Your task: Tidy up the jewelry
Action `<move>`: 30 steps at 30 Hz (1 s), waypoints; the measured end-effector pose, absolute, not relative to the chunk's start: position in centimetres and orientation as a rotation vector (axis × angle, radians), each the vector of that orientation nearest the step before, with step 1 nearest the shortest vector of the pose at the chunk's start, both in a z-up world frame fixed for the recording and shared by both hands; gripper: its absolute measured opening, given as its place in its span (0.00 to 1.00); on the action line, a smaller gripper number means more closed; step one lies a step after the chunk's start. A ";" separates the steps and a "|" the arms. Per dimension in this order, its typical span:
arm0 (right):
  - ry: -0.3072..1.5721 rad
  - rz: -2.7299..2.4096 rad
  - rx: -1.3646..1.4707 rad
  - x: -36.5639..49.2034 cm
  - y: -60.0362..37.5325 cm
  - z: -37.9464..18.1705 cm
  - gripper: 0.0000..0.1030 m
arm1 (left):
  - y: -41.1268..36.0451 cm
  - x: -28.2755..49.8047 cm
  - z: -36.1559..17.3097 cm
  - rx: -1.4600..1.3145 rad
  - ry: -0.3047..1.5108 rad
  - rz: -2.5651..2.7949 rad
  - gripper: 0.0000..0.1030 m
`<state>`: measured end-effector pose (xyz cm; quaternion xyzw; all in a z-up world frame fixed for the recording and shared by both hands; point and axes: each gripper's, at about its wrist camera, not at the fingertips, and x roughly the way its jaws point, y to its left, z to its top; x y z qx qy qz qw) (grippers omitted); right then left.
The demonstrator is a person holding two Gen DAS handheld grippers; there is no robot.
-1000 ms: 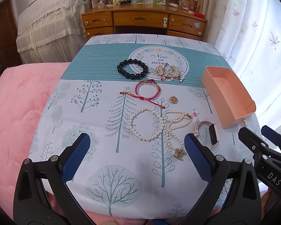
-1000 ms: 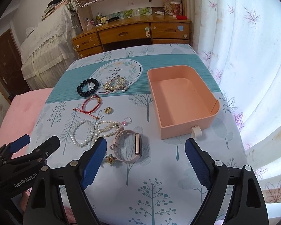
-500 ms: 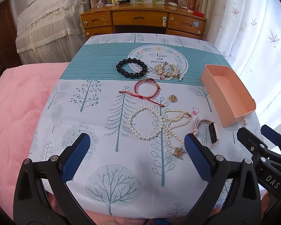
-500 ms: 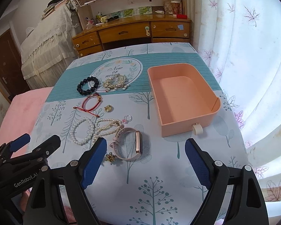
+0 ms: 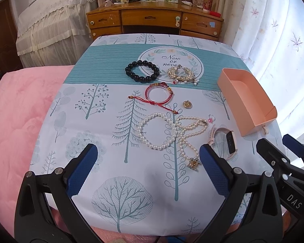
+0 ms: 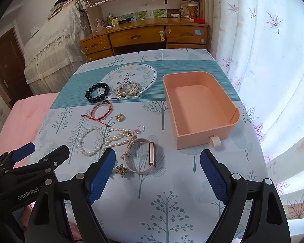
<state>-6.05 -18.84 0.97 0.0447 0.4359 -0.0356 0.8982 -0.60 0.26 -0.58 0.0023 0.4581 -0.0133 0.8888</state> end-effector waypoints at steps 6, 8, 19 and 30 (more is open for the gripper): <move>0.912 -0.066 0.087 -5.9 -18.7 0.6 0.84 | 0.2 -0.5 -0.7 0.002 0.959 -0.029 0.97; 0.924 -0.053 0.092 -5.8 -18.6 0.3 0.79 | 0.4 -0.4 -1.0 0.002 0.965 -0.032 0.97; 1.071 -0.014 0.188 -4.1 -19.4 -3.3 0.55 | 1.9 0.8 -2.3 0.032 1.011 -0.051 0.97; 1.171 0.029 0.216 -2.2 -19.0 -6.6 0.41 | 1.8 2.0 -4.5 0.061 1.075 -0.089 0.97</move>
